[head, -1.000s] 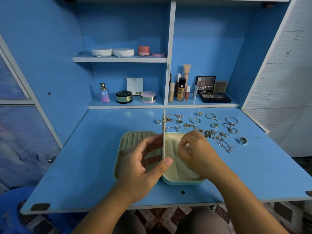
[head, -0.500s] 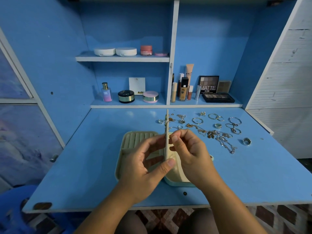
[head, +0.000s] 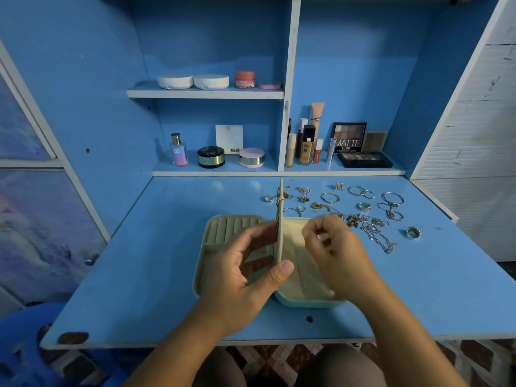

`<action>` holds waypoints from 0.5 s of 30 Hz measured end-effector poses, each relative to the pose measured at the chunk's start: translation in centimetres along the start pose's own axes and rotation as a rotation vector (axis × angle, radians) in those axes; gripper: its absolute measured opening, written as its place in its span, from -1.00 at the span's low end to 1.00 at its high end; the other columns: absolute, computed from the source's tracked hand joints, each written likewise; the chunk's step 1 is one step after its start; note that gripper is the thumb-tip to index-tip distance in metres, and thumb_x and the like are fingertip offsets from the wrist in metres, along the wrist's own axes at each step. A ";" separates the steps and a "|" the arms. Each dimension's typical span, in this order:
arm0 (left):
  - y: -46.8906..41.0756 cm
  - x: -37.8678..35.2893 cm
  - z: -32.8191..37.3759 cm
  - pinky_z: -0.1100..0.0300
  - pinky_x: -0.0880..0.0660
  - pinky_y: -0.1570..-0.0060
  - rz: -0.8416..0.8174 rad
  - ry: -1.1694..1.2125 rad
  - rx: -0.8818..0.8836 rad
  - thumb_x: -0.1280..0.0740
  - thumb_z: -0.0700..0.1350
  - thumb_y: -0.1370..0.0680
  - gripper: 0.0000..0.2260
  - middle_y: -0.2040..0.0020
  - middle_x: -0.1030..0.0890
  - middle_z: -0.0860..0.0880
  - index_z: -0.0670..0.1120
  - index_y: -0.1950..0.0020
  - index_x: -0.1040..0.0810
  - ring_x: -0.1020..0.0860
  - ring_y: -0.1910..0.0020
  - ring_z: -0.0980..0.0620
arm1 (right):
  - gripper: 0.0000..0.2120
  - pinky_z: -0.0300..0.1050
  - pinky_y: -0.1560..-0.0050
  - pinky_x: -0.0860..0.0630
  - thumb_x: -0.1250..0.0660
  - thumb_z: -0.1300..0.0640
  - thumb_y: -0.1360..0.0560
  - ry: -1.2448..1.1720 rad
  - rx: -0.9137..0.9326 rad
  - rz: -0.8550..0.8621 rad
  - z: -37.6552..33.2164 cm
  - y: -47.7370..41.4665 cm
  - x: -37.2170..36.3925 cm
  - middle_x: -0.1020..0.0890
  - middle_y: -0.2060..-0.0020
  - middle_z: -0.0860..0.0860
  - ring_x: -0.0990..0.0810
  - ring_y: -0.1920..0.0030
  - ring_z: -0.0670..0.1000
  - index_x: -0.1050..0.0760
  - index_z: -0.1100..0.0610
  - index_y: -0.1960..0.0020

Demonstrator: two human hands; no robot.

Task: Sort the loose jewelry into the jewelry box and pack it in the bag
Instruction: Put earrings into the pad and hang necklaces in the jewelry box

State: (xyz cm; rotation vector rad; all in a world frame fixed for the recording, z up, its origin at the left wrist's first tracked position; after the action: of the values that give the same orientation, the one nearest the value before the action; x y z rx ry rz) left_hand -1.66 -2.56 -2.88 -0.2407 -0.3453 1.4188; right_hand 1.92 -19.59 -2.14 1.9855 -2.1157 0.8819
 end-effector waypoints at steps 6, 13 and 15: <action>-0.1 0.0 0.1 -0.02 -0.55 -0.18 -0.005 -0.029 -0.005 -0.48 0.06 -0.42 -0.54 -0.20 -0.63 0.06 0.04 -0.29 -0.51 -0.58 -0.24 0.05 | -0.83 -0.16 -0.06 -0.07 -0.26 -0.03 -0.54 0.772 0.040 -0.233 1.8 -0.5 0.2 -0.39 -0.20 -0.11 -0.22 -0.22 -0.02 -0.57 -0.01 -0.02; 0.0 0.1 0.1 -0.04 -0.55 -0.19 -0.008 -0.038 0.002 -0.48 0.07 -0.42 -0.54 -0.21 -0.62 0.07 0.05 -0.29 -0.51 -0.57 -0.25 0.06 | -0.91 -0.01 -0.27 -0.25 -0.33 0.04 -0.52 0.550 -0.030 -0.182 2.1 -1.3 3.0 -0.40 -0.04 -0.18 -0.27 -0.14 -0.07 -0.58 -0.14 0.05; -0.1 0.0 0.1 -0.01 -0.55 -0.19 -0.017 -0.041 0.007 -0.47 0.06 -0.41 -0.54 -0.21 -0.62 0.09 0.05 -0.29 -0.51 -0.57 -0.25 0.07 | -0.92 0.03 -0.29 -0.26 -0.33 0.04 -0.52 0.564 -0.028 -0.191 2.3 -1.3 3.1 -0.39 -0.03 -0.18 -0.24 -0.11 -0.10 -0.56 -0.14 0.06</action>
State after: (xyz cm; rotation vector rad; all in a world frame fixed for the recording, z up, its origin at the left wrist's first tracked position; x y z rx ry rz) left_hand -1.62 -2.56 -2.77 -0.2022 -0.3752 1.4100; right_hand 3.42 -23.42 -2.18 1.6318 -1.5887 1.1901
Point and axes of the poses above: each hand's wrist, its own y-axis away from the middle knuckle, its own x-axis out of the back of the hand, z = x × y, the point moved 6 cm from there along -y, towards the middle knuckle
